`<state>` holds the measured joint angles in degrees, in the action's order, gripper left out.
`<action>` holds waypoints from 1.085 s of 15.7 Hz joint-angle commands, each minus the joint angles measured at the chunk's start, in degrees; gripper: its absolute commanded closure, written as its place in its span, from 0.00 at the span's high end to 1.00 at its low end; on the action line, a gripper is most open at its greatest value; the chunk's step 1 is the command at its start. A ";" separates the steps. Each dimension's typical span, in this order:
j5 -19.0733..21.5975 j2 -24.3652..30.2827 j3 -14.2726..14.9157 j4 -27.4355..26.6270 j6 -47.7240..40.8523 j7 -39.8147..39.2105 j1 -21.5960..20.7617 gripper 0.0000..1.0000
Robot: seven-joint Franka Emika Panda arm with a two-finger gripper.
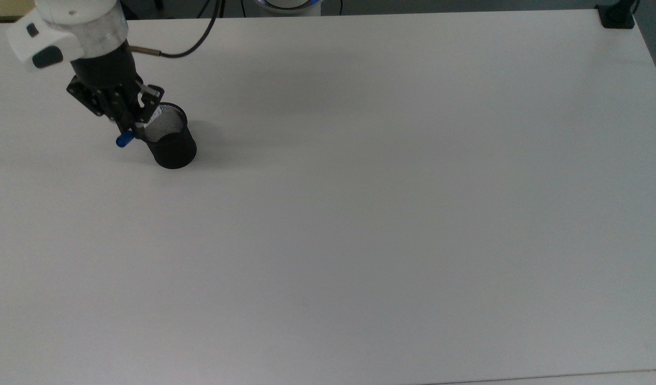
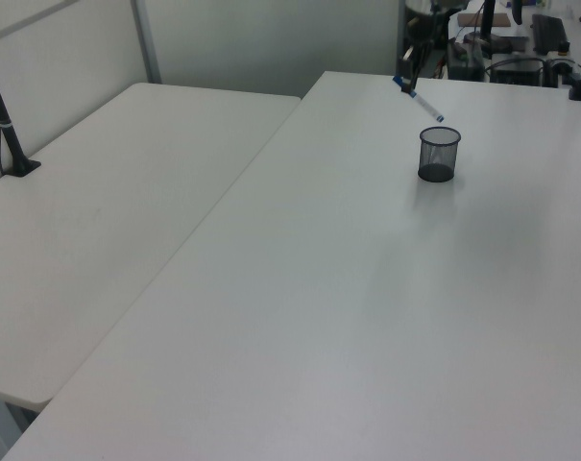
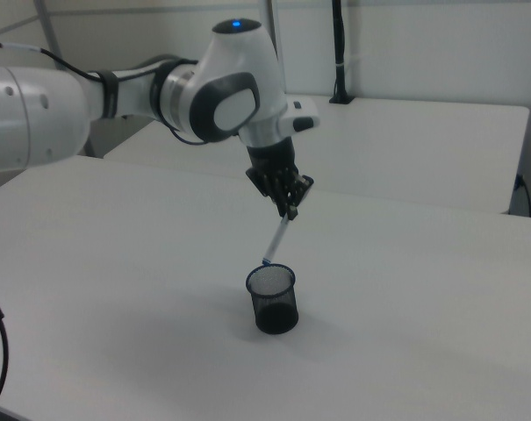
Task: Insert the marker
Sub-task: 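Lift the marker and carry it above the black mesh cup, then lower the marker tip-first into the mesh cup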
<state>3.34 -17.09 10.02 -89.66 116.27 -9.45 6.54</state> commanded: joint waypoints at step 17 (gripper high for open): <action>-1.32 -2.69 0.09 -3.50 1.77 -0.75 -0.03 0.11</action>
<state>2.93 -20.56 10.02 -91.33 118.32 -9.46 6.69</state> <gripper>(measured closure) 0.824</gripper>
